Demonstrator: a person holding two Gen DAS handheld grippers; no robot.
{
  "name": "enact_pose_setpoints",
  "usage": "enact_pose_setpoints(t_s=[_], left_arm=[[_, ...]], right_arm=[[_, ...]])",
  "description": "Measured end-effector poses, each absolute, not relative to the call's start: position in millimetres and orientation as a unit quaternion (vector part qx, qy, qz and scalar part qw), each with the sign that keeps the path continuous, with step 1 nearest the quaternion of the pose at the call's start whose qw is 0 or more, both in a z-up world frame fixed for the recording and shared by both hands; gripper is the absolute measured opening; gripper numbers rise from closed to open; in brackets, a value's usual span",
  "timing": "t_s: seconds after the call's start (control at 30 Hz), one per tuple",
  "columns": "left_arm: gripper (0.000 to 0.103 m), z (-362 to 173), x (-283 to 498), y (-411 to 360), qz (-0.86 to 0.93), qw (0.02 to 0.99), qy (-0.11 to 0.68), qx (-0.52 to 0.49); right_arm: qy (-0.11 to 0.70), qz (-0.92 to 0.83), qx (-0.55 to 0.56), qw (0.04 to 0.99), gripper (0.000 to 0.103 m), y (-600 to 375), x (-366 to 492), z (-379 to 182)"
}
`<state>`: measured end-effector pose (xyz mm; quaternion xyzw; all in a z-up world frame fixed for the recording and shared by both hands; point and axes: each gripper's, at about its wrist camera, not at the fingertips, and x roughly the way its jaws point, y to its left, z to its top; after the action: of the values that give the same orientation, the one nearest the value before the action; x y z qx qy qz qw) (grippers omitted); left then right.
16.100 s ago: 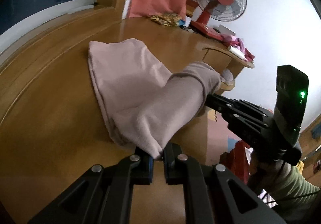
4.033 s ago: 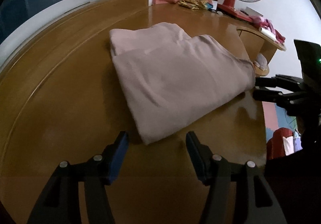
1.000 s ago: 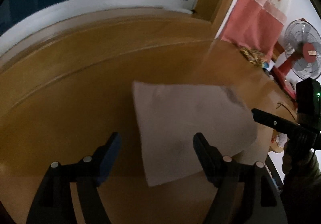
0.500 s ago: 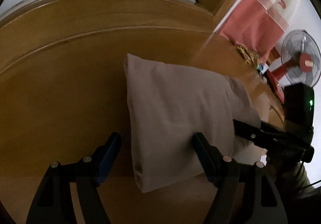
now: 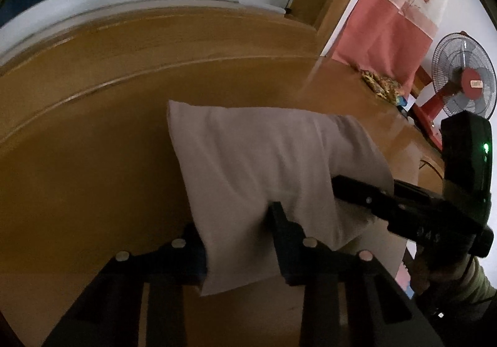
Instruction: Fold clothes
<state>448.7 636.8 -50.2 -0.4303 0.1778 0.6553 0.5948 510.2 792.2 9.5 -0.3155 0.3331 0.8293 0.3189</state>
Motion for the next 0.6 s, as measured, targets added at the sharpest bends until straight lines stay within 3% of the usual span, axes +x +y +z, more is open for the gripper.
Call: enact_pose_setpoints(t_s=[0.6], left_arm=[[0.029,-32,519,673,0.673,0.577,0.183,-0.425]], right_arm=[[0.308,0.845,-0.316,0.302,0.031,838,565,21]])
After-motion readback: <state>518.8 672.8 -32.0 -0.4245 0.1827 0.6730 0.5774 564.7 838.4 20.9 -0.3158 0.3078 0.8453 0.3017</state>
